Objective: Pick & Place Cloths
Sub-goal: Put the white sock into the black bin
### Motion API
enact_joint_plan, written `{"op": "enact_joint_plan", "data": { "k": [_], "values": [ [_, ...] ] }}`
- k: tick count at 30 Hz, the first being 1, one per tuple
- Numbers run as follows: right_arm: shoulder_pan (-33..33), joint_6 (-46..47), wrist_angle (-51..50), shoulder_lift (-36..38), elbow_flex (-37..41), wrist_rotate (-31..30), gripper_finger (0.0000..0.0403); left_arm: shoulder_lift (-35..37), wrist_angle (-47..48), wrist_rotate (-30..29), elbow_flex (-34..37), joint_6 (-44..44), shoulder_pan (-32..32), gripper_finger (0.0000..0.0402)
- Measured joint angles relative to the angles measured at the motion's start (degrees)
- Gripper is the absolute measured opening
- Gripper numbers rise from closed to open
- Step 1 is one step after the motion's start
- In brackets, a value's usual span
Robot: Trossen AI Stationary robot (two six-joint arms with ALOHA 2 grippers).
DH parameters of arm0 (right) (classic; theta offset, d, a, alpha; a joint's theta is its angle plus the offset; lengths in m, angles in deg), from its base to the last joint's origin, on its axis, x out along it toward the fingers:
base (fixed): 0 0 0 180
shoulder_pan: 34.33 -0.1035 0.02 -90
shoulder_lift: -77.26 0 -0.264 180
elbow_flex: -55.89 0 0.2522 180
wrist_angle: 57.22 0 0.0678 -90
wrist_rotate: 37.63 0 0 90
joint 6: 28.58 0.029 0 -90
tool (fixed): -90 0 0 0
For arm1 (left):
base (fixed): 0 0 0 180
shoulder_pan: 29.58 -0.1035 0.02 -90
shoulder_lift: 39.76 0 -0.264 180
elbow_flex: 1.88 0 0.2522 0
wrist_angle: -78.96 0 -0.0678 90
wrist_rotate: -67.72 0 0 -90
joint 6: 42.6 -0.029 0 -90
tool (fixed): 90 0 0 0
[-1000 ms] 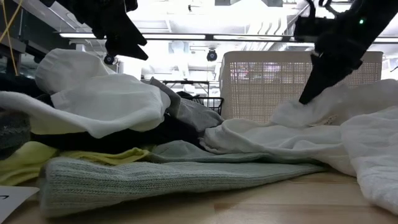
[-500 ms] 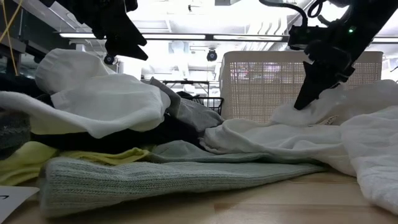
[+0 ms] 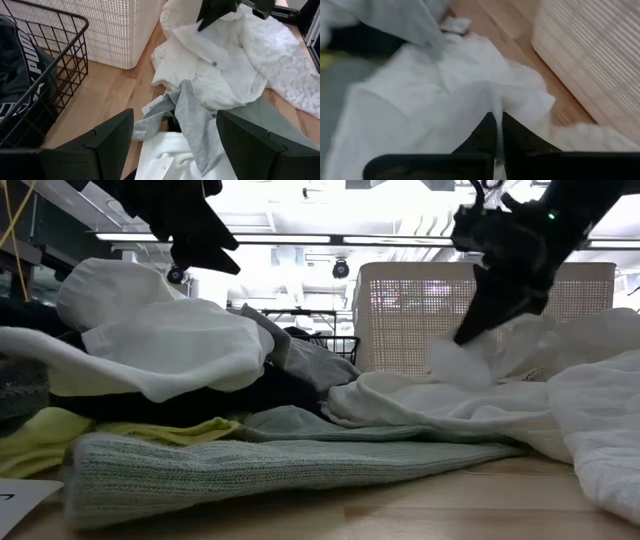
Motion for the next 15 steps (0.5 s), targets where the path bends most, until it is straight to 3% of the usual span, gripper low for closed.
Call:
{"op": "enact_joint_plan", "data": {
  "k": [15],
  "values": [
    [0.0, -16.8, 20.1, 7.0, 0.0, -0.1, 0.0005, 0.0, -4.8, 3.2, 0.0, 0.0, 0.0, 0.0280]
  ]
}}
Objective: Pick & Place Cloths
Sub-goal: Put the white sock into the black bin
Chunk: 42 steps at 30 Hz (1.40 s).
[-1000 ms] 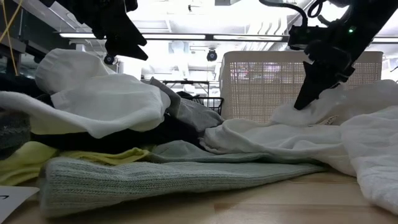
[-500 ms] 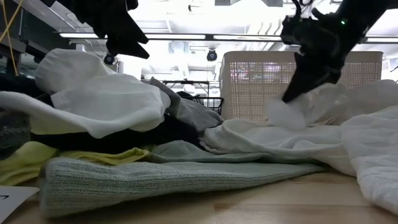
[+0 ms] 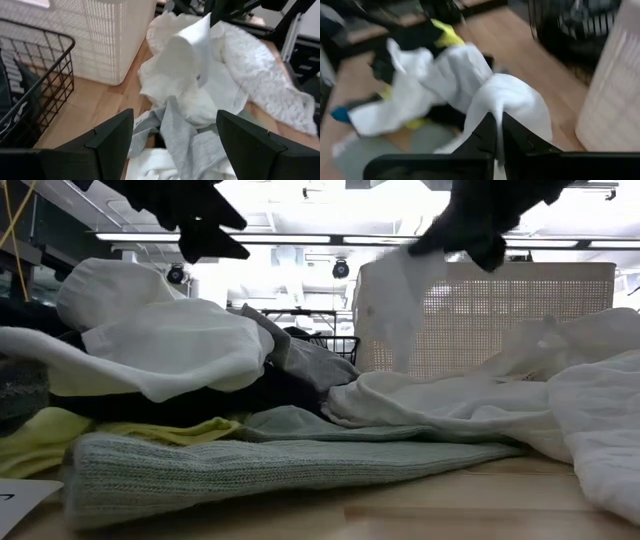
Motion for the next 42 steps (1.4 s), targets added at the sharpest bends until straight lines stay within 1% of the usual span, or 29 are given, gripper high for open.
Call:
{"op": "enact_joint_plan", "data": {
  "k": [6, 16, 21, 24, 27, 32, 35, 38, 42],
  "values": [
    [0.0, -8.1, 7.6, 2.5, 0.0, -0.2, 0.0005, 0.0, -4.1, 2.3, 0.0, -1.1, 0.0, 0.0280],
    [0.4, -20.8, 23.7, 2.0, 0.0, 0.1, 0.0004, 0.0, -14.9, 4.8, 0.0, -7.1, 0.0, 0.0280],
    [0.5, -27.5, 33.4, 0.1, 0.0, 0.3, 0.0004, -0.4, -21.7, 9.4, 0.0, -7.9, 0.0, 0.0280],
    [0.8, -31.3, 39.0, -1.8, 0.0, 2.1, 0.0004, -0.5, -24.6, 11.9, 0.0, -8.8, 0.0, 0.0280],
    [1.8, -31.8, 42.0, -3.1, 0.0, 4.7, 0.0004, -0.5, -26.1, 11.9, 0.0, -8.7, 0.0, 0.0280],
    [4.2, -31.4, 46.3, -5.4, 0.0, 11.2, 0.0004, -0.5, -27.2, 11.4, 0.0, -8.6, 0.0, 0.0280],
    [5.7, -31.3, 49.9, -6.5, -0.1, 15.1, 0.0004, -2.1, -29.4, 11.3, 0.0, -8.6, 0.0, 0.0280],
    [7.1, -31.2, 50.7, -6.6, 0.0, 17.1, 0.0004, -3.9, -31.8, 11.2, 0.0, -8.6, 0.0, 0.0280],
    [8.5, -31.2, 51.1, -6.6, 0.0, 17.3, 0.0004, -6.1, -33.3, 11.1, 0.0, -9.0, 0.0, 0.0280]
  ]
}}
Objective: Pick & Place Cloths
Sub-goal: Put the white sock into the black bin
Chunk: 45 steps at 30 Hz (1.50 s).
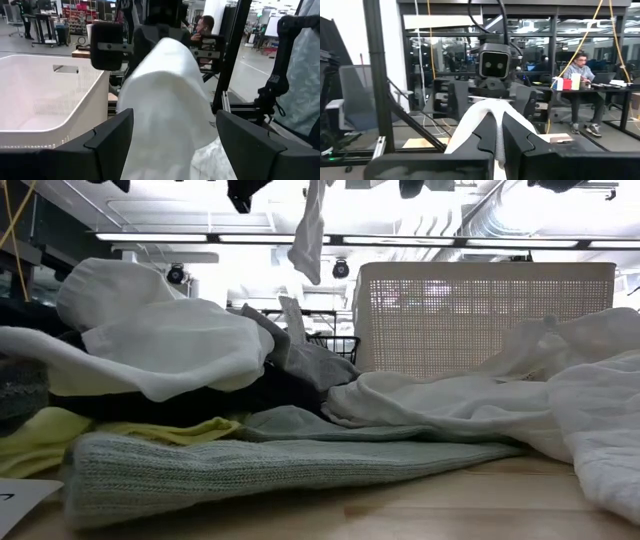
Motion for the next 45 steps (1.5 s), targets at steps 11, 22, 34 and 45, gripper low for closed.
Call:
{"op": "enact_joint_plan", "data": {
  "k": [11, 22, 34, 45],
  "values": [
    [2.5, -0.5, -3.6, 0.0, 0.0, 0.1, 0.0004, -4.5, -3.3, -8.6, -1.4, -0.2, 0.0, 0.0292],
    [3.2, -1.6, -6.6, 0.0, 0.0, -1.1, 0.0004, -6.5, -2.7, -6.5, -4.0, -0.1, 0.0, 0.0371],
    [3.6, -3.5, -2.8, 0.0, 0.0, 2.9, 0.0004, -6.5, -2.8, -9.0, -4.0, 0.4, 0.0, 0.0374],
    [5.9, -3.0, -0.9, 0.1, 0.0, 6.8, 0.0004, -11.2, -5.8, -7.2, -6.1, 0.6, 0.0, 0.0373]
  ]
}}
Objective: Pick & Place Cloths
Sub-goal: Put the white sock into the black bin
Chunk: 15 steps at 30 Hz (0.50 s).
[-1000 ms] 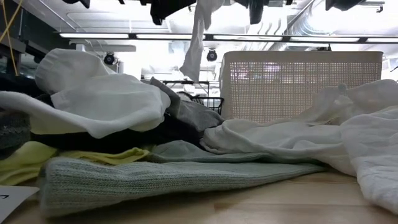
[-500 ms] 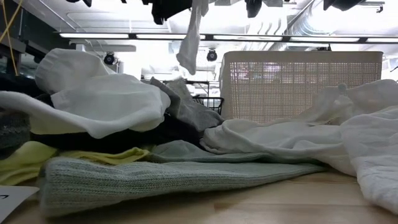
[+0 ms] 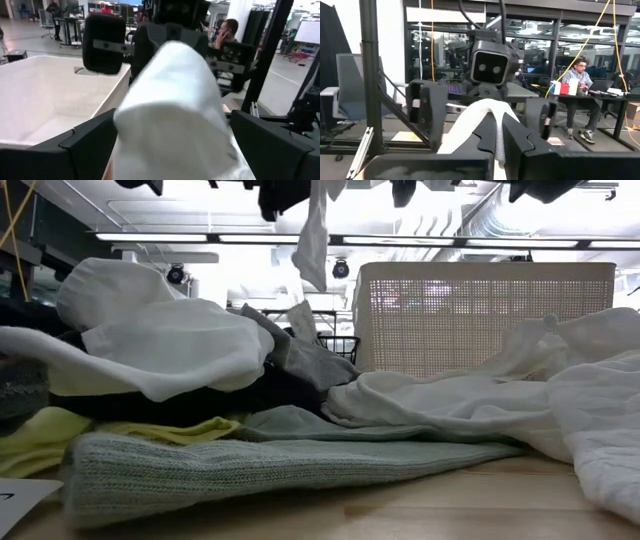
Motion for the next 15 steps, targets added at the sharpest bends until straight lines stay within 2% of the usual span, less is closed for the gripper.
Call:
{"op": "enact_joint_plan", "data": {
  "k": [4, 7, 11, 15],
  "values": [
    [0.0, 0.1, -1.3, 0.0, 0.0, 0.0, 0.0004, -0.1, -0.1, -0.2, -1.0, 0.0, 0.0, 0.0348],
    [0.0, 0.1, -1.7, 0.0, 0.0, -0.2, 0.0004, -0.1, 0.3, -0.2, -1.0, 0.1, 0.0, 0.0303],
    [0.0, 0.2, -1.8, 0.0, 0.0, -0.8, 0.0004, -0.1, 1.1, -0.2, -1.0, 1.6, 0.0, 0.0221],
    [0.0, 0.2, -2.4, 0.0, 0.0, -1.6, 0.0004, -0.1, 2.9, -0.3, -1.0, 1.8, 0.0, 0.0117]
  ]
}}
